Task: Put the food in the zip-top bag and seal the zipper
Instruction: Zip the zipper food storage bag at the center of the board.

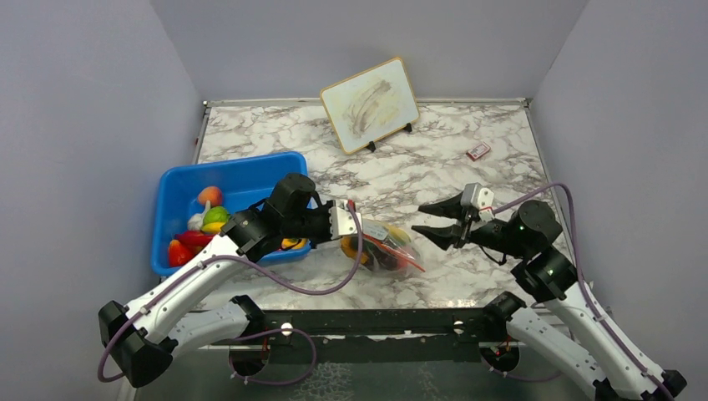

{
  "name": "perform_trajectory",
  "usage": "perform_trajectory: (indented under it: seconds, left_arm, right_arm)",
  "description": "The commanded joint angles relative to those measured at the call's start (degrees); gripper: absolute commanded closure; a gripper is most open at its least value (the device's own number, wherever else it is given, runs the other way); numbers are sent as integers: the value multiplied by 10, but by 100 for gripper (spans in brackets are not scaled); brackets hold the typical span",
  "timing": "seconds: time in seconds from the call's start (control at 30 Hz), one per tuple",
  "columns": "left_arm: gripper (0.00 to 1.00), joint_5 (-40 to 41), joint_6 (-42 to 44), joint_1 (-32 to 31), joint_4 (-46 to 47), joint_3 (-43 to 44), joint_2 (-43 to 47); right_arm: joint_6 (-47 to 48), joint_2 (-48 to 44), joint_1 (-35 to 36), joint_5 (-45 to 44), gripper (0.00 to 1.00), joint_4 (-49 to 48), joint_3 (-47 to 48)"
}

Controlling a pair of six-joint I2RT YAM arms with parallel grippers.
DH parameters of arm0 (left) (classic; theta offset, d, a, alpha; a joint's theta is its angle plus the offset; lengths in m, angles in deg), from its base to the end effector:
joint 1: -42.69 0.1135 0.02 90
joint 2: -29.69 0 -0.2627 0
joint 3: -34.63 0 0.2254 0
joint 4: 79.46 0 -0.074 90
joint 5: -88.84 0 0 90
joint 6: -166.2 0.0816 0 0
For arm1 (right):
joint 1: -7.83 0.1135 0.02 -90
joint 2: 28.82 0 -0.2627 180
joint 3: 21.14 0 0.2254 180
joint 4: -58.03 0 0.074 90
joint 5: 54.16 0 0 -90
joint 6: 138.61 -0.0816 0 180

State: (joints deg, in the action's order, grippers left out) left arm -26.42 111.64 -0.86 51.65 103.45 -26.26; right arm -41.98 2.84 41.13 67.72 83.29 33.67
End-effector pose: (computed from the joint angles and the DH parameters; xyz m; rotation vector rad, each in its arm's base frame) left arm 0.1298 -0.1714 0.2945 1.5724 1.5181 -0.5636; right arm 0.0991 0.1166 0.3347 -0.9618 1.3556 0.8016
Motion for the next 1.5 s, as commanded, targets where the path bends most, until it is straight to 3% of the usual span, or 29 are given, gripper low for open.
perform_trajectory:
  seconds: [0.0,0.17,0.47,0.67,1.13,1.27,1.37,1.47]
  left_arm:
    - [100,-27,3,3,21,23,-9]
    - [100,-29,-5,3,38,21,-9]
    - [100,-35,-14,3,66,30,-27]
    - [100,-31,-22,3,68,39,-38]
    - [100,-30,-30,4,77,40,-49]
    - [100,-31,-36,4,77,42,-48]
    - [100,-27,-36,4,76,40,-43]
    - [100,-23,-34,6,70,40,-34]
  right_arm:
    - [21,26,0,179,55,40,45]
    - [-22,68,0,193,55,48,33]
    - [-51,130,1,94,54,34,9]
    - [-69,171,17,76,54,26,11]
    - [-35,218,60,8,55,33,9]
    - [-12,237,60,0,65,58,19]
    - [-5,228,60,-32,94,68,22]
    - [4,208,60,-66,99,74,24]
